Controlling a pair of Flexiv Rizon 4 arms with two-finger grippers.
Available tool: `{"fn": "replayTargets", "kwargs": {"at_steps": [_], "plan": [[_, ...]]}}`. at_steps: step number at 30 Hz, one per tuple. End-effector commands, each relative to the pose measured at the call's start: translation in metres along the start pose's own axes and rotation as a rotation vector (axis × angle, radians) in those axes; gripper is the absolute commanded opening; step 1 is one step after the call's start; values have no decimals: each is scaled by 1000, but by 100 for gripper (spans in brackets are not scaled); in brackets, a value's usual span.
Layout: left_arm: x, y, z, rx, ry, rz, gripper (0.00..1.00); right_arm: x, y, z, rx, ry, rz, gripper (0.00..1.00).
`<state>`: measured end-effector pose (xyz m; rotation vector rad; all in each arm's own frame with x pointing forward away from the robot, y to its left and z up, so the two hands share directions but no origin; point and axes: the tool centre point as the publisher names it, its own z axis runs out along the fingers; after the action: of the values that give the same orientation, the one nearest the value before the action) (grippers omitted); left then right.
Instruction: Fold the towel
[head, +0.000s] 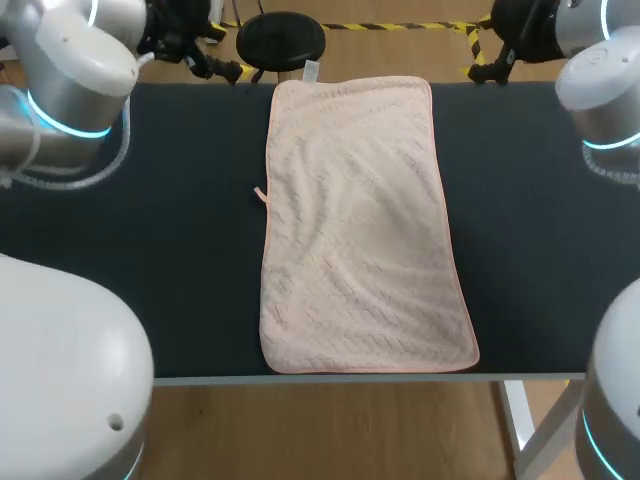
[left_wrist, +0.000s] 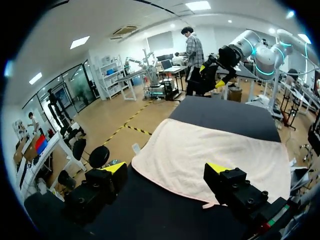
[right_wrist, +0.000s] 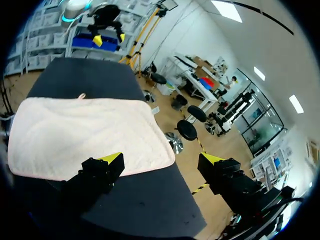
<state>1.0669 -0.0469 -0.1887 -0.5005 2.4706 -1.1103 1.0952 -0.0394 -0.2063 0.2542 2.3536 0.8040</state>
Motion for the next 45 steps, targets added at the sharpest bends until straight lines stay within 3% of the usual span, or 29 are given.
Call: {"fn": "replayTargets", "kwargs": {"at_steps": [1, 17, 22, 27, 36, 45], "plan": [[-8, -5, -1, -356, 67, 57, 100, -5, 3, -6, 399, 220, -209, 100], [-8, -5, -1, -356, 67, 57, 100, -5, 3, -6, 399, 220, -209, 100], [12, 5, 7, -483, 82, 196, 100, 21, 6, 0, 462, 260, -212, 100], [34, 23, 13, -544, 155, 268, 100, 46, 10, 3, 519, 291, -205, 100], [53, 48, 25, -534, 189, 292, 100, 91, 5, 24, 598, 339, -242, 100], [69, 71, 67, -558, 163, 359, 100, 125, -25, 56, 620, 403, -195, 100]]}}
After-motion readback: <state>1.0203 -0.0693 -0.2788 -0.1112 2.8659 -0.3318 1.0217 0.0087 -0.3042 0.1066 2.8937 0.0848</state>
